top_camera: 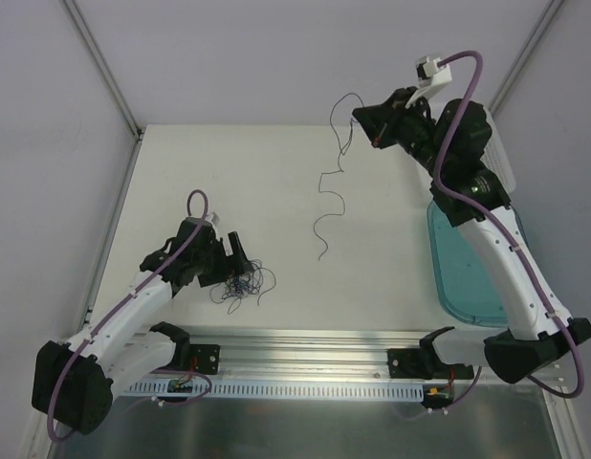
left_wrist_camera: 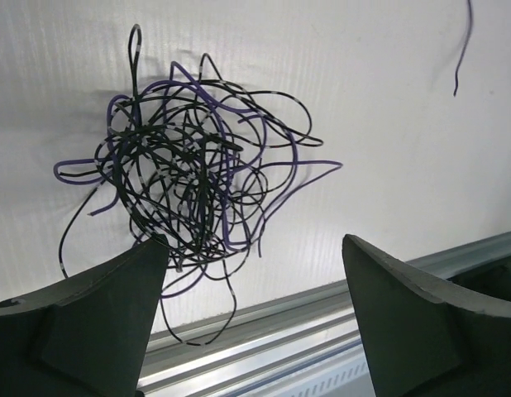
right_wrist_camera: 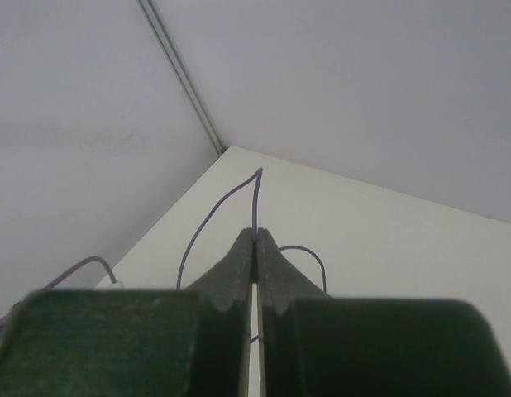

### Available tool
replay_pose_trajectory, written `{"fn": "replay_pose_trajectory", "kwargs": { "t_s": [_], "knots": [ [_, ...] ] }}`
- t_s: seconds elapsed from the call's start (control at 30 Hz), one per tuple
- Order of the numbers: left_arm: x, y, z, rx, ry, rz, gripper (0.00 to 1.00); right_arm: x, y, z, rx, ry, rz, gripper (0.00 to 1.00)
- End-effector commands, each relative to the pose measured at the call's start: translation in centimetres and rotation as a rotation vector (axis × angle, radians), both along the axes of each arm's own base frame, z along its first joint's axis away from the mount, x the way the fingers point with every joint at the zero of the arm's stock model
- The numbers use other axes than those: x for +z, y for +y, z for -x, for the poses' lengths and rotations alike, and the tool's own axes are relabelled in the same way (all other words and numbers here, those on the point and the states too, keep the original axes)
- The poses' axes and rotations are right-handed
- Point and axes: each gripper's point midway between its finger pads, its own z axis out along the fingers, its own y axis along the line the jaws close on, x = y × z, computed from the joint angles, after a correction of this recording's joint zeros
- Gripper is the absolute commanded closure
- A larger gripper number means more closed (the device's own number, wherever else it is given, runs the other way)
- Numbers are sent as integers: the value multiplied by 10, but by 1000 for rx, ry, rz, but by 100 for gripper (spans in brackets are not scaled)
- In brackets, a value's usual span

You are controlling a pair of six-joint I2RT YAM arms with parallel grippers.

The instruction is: Untangle the cables

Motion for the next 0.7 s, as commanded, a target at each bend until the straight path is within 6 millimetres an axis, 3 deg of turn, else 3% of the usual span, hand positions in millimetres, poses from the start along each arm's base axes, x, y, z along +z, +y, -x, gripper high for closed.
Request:
{"fn": "replay_pose_trajectory", "kwargs": {
  "t_s": [0.0,0.1,0.13,0.2,0.23,0.3,0.33,0.47,0.57,0.6,0.67],
  "knots": [
    [18,-12,2,-25,-47,74,13,-49,-3,3,-12,62,44,99],
    [33,-14,1,-24,-87,110,2,-111,-8,3,-32,172,109,99],
    [39,-16,2,-25,-104,129,1,-153,-7,5,-27,247,152,99],
    [48,-18,1,-27,-125,150,1,-198,-7,8,-34,324,198,99],
    [53,-19,3,-33,-139,164,1,-239,-7,13,-29,380,261,99],
    [60,-21,4,-40,-152,179,1,-273,-9,15,-49,433,308,99],
    [65,-22,5,-47,-163,190,1,-303,-6,20,-41,483,351,99],
    [72,-22,7,-65,-193,199,1,-361,-3,25,-51,600,461,96],
    [76,-16,7,-75,-249,173,1,-386,9,27,-21,651,517,76],
    [77,-13,6,-81,-276,150,1,-392,14,30,-5,664,537,65],
    [87,-8,6,-87,-336,138,1,-402,18,29,-1,685,565,58]
  ]
}}
